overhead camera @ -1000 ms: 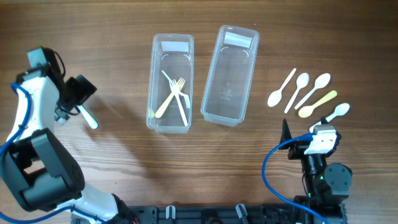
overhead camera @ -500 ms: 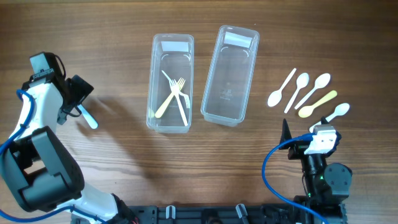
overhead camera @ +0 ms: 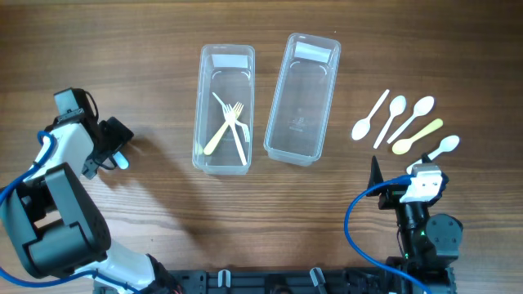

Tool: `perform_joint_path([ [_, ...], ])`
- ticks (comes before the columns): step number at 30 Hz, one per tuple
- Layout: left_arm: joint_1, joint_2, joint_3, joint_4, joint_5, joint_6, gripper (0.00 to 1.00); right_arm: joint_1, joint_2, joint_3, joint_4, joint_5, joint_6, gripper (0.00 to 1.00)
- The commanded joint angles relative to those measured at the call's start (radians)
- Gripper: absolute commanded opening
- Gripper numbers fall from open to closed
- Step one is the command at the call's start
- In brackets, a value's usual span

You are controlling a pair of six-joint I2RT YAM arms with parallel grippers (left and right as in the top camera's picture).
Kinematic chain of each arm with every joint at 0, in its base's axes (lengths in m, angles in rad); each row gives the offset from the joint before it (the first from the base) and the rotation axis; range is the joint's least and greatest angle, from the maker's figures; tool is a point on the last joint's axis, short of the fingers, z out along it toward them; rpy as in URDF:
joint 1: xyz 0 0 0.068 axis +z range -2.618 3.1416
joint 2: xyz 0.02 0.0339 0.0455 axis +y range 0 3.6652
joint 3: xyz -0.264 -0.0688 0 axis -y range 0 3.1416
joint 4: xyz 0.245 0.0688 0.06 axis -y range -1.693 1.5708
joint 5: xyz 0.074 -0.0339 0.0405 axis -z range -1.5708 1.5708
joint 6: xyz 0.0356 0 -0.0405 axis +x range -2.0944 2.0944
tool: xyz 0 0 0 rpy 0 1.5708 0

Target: Pack container

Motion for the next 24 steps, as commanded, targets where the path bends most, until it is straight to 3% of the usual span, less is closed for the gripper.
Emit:
perform_joint_path([
  [1, 0.008, -0.012, -0.028, 0.021, -0.024, 0.058, 1.0, 0.005, -0.009, -0.006, 0.005, 0.002, -0.007, 1.0],
  [24, 0.014, -0.012, -0.028, 0.043, -0.032, 0.053, 1.0, 0.005, -0.009, -0.006, 0.005, 0.002, -0.007, 1.0],
])
